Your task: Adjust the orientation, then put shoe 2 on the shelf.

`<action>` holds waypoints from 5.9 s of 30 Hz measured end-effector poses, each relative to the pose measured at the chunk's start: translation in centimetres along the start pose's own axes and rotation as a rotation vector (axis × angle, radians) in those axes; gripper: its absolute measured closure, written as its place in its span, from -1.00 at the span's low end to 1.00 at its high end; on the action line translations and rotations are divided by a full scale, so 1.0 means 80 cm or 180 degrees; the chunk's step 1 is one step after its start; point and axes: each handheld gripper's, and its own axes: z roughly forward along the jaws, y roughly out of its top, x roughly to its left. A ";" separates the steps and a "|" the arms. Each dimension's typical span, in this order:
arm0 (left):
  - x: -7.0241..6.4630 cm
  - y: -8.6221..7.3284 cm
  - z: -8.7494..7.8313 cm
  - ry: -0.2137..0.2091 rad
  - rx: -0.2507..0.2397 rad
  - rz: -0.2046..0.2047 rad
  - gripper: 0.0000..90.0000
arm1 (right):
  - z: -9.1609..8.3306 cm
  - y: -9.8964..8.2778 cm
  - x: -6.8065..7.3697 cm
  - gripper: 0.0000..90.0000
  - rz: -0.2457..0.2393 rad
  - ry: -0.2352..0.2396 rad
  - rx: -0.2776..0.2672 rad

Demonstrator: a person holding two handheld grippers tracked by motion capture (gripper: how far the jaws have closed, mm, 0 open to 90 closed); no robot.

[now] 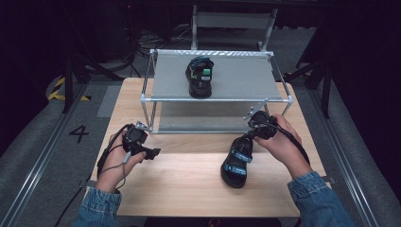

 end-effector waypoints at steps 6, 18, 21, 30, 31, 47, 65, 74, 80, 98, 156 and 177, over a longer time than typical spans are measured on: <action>-0.003 0.004 0.004 -0.0019 0.0056 0.0024 -0.38 | -0.035 -0.037 0.008 0.94 0.0192 -0.0020 0.0093; -0.013 0.011 0.010 -0.0084 0.0079 0.0093 -0.39 | -0.067 -0.122 0.042 0.93 0.0521 0.0283 0.0338; -0.013 0.011 0.009 -0.0068 0.0081 0.0071 -0.39 | -0.066 -0.136 0.050 0.92 0.0594 0.0379 0.0343; -0.012 0.010 0.011 -0.0092 0.0096 0.0068 -0.39 | -0.067 -0.120 0.049 0.29 0.0254 0.0236 0.0101; -0.011 0.009 0.011 -0.0106 0.0101 0.0070 -0.39 | -0.063 -0.115 0.049 0.26 0.0226 0.0231 0.0105; 0.004 -0.005 0.013 -0.0133 0.0130 -0.0065 -0.40 | 0.006 -0.065 0.047 0.23 -0.0484 0.0352 0.0257; 0.006 -0.008 0.012 -0.0135 0.0112 -0.0059 -0.40 | 0.012 -0.070 0.010 0.49 0.0891 0.0141 -0.0067; 0.002 -0.007 0.013 -0.0145 0.0119 -0.0050 -0.40 | 0.006 -0.063 0.020 0.13 0.0416 0.0051 -0.0192; 0.004 -0.009 0.012 -0.0137 0.0107 -0.0055 -0.40 | 0.027 -0.053 0.018 0.14 0.0317 0.0122 -0.0154; 0.006 -0.002 0.015 -0.0169 0.0101 -0.0037 -0.40 | 0.006 -0.059 0.027 0.64 0.0627 0.0120 -0.0170; 0.024 -0.032 -0.011 -0.0086 -0.0006 -0.0242 -0.40 | -0.165 0.049 0.008 0.63 0.0817 0.0089 -0.0578; 0.023 -0.037 -0.016 -0.0077 -0.0038 -0.0262 -0.40 | -0.173 0.087 -0.023 0.63 0.0881 -0.0011 -0.0666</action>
